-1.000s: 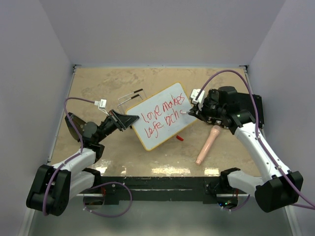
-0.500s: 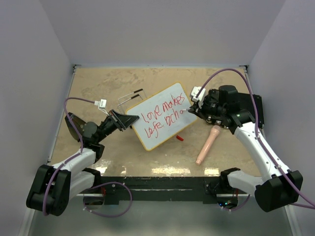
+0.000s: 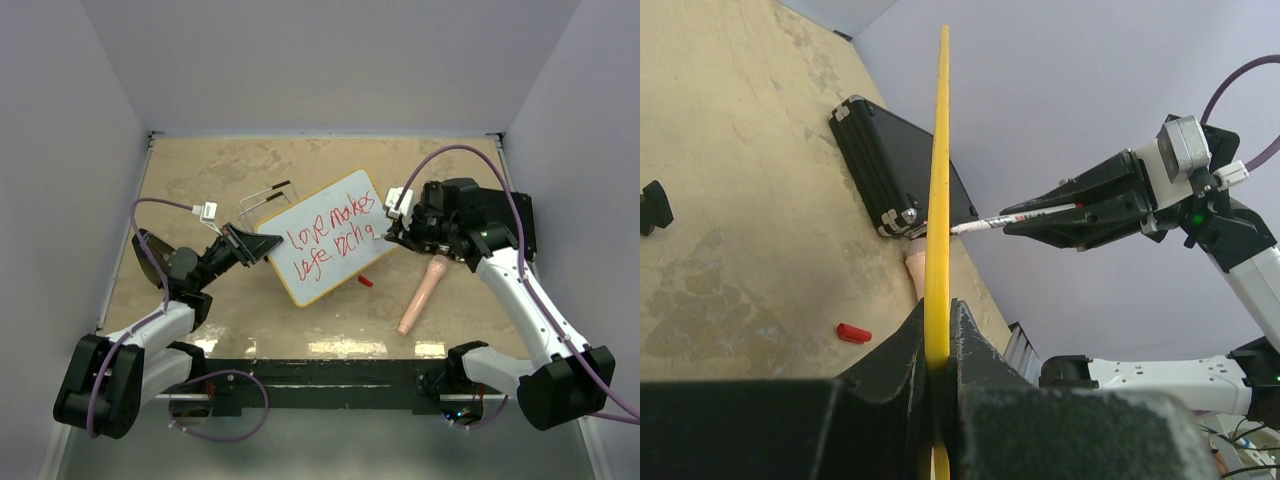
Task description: Write a sentence on the whiteboard
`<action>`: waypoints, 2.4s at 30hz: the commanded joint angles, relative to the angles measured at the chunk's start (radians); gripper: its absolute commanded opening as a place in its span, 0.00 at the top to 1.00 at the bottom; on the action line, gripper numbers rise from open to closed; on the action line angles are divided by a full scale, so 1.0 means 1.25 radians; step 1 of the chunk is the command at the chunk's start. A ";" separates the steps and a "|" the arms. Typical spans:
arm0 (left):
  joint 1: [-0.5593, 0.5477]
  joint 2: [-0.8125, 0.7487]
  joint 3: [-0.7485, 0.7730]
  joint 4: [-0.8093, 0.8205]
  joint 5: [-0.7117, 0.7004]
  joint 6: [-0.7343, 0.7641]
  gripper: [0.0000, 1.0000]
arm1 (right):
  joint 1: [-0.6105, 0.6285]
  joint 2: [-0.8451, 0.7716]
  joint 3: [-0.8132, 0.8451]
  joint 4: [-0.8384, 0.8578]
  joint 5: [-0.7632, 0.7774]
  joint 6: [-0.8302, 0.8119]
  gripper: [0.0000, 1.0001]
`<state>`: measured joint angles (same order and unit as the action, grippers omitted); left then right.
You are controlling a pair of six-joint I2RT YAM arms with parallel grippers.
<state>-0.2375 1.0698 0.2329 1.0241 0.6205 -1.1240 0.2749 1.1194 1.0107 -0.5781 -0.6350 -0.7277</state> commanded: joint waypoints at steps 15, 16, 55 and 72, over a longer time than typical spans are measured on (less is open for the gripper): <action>-0.005 -0.001 0.006 0.134 -0.002 -0.019 1.00 | -0.009 -0.027 0.043 0.087 -0.038 0.089 1.00; -0.005 -0.001 0.008 0.135 0.001 -0.018 1.00 | -0.010 -0.024 0.042 0.091 -0.032 0.091 1.00; -0.005 0.009 0.011 0.151 0.014 -0.020 1.00 | -0.010 -0.003 0.015 0.054 0.043 0.066 1.00; -0.005 0.014 0.017 0.147 0.015 -0.019 1.00 | -0.009 0.027 0.048 0.092 0.007 0.092 1.00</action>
<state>-0.2375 1.1004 0.2302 1.0523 0.6342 -1.1225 0.2661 1.1461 1.0283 -0.5274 -0.6193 -0.6498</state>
